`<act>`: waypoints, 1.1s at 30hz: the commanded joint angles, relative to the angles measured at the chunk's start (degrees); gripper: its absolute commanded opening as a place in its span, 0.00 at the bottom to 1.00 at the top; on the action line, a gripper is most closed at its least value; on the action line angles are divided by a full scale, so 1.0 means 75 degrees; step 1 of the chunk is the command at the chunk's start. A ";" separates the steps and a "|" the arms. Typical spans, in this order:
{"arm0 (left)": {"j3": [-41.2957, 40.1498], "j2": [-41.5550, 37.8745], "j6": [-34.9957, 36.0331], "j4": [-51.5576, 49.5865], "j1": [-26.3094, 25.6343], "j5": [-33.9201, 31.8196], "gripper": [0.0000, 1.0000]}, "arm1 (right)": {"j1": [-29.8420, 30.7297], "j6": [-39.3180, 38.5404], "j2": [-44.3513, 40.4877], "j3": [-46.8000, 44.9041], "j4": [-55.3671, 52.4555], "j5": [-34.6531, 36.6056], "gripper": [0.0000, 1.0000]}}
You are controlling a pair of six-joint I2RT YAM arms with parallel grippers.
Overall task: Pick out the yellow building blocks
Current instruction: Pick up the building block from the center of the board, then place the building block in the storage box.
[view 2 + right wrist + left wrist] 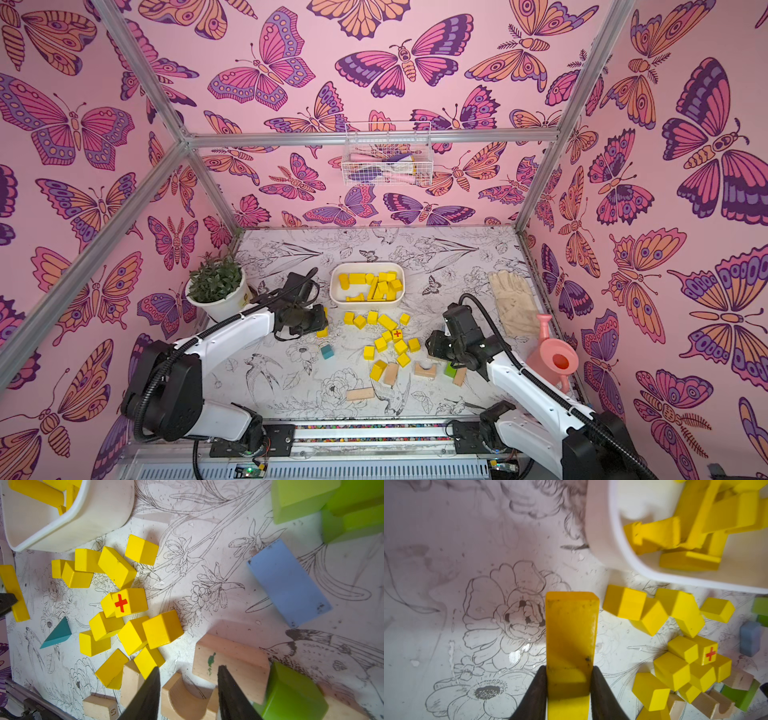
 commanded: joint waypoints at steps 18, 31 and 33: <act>0.3680 0.2652 0.1077 -0.1082 -0.0148 -0.0311 0.28 | -0.0138 0.0058 -0.0237 -0.0152 0.0118 -0.0127 0.46; 0.4690 0.3697 0.1234 -0.1414 -0.0143 -0.0320 0.29 | -0.0273 0.0058 -0.0174 -0.0212 0.0237 -0.0288 0.47; 0.4754 0.3769 0.1233 -0.1452 -0.0143 -0.0301 0.29 | -0.0279 0.0058 -0.0169 -0.0212 0.0254 -0.0317 0.47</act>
